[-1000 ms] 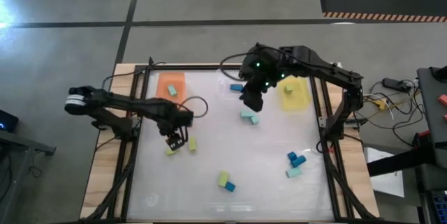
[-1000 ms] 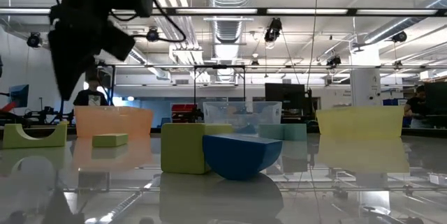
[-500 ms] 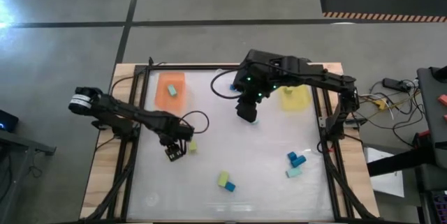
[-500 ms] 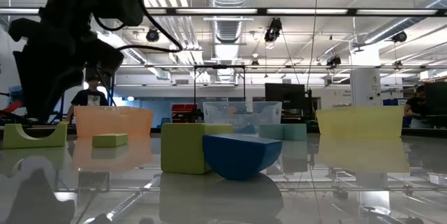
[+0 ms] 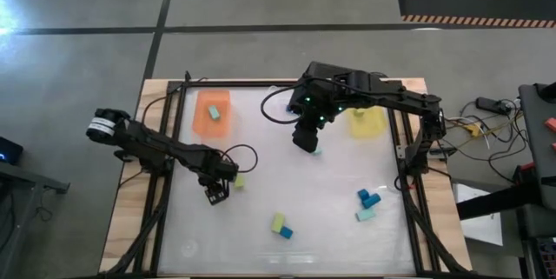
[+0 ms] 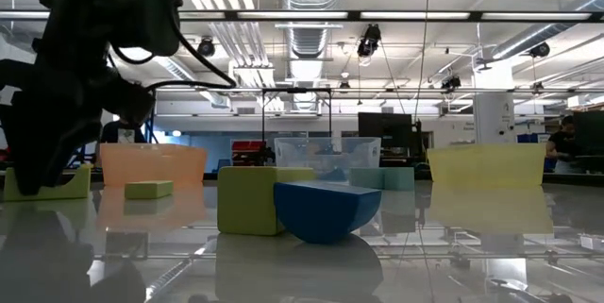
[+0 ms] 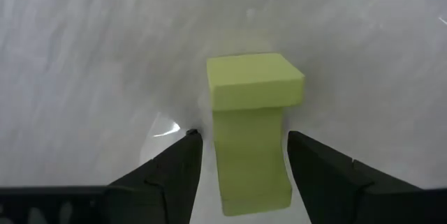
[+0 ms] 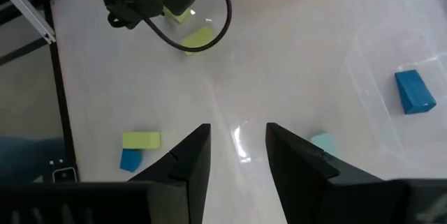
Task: Sort & place blocks by color
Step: Put the green arch block into the yellow bin
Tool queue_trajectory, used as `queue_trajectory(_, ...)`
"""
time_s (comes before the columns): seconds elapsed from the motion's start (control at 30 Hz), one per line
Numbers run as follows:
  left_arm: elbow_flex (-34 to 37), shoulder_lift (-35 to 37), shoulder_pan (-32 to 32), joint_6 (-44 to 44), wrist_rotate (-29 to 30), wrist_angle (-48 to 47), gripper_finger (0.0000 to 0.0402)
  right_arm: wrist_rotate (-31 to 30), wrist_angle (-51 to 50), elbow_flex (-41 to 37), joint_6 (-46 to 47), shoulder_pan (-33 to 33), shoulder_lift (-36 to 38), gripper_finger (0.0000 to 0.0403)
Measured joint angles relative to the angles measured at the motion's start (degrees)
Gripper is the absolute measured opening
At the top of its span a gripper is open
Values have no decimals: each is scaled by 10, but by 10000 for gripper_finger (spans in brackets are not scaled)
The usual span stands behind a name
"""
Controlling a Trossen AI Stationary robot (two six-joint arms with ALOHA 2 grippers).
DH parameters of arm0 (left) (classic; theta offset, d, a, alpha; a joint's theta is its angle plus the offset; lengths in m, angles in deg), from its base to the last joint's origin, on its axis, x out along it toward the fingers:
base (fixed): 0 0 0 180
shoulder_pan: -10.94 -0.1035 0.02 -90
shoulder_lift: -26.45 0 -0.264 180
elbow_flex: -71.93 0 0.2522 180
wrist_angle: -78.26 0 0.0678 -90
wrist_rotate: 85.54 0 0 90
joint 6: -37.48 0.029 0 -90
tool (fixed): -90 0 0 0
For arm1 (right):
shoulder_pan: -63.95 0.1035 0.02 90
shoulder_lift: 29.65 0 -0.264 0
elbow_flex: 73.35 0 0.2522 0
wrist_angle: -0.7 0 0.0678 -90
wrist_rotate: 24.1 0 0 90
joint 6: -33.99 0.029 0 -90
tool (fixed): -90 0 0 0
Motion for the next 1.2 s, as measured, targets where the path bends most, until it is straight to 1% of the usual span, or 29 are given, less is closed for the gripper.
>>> queue_trajectory(0.07,0,-6,3,1,0,2,194,0,0,0,6,0,0,127)
queue_trajectory(0.13,0,-12,5,1,1,2,184,0,1,0,18,4,0,127)
queue_trajectory(0.33,0,-19,7,0,4,0,117,-4,1,0,24,33,3,127)
queue_trajectory(0.57,2,-2,7,-18,4,1,116,-32,18,0,23,82,10,120)
queue_trajectory(0.63,4,16,7,-27,-2,2,116,-33,36,0,20,93,14,114)
queue_trajectory(0.73,0,64,8,-24,-4,0,116,-35,74,0,10,108,21,106)
queue_trajectory(0.87,-19,138,8,-10,29,2,116,-44,142,0,-14,122,23,97)
queue_trajectory(0.97,-31,194,7,11,51,21,116,-45,177,-3,-37,125,23,95)
queue_trajectory(1.1,-36,262,7,34,91,102,116,-46,228,-23,-59,123,23,97)
queue_trajectory(1.2,-36,301,7,40,156,180,116,-47,296,-48,-76,123,23,95)
